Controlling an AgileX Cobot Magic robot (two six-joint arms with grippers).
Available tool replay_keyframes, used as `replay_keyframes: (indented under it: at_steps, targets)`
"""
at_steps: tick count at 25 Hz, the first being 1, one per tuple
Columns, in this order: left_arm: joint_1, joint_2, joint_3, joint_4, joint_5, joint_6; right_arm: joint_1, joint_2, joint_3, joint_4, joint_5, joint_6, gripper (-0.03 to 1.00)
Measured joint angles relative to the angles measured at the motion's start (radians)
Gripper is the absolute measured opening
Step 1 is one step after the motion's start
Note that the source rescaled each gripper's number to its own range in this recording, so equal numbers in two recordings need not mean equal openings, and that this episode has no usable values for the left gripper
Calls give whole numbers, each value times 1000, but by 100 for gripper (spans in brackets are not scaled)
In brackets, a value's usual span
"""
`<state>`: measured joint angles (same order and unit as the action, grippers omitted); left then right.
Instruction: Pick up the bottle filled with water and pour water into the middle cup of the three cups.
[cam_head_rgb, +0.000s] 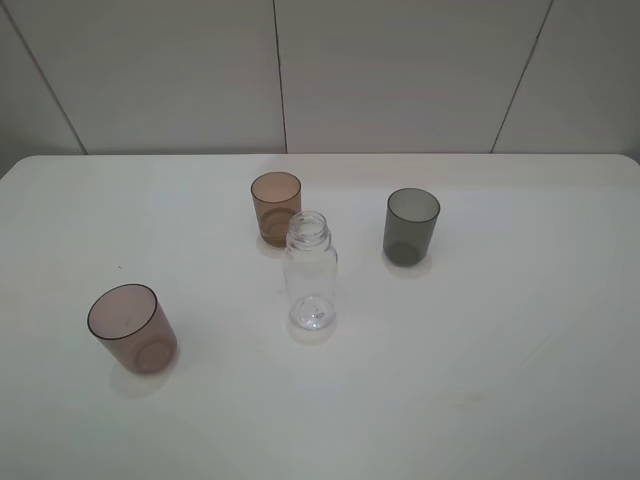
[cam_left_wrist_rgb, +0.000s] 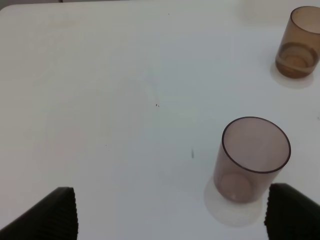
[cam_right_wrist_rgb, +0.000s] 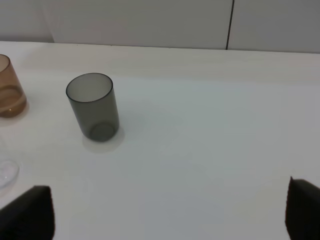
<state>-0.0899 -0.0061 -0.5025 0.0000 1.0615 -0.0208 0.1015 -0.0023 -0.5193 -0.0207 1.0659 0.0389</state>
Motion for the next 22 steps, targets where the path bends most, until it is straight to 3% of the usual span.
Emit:
replay_keyframes:
  at_steps: [22]
  targets:
    - [0,0,0,0,0,0,0,0,0,0,0,0,100]
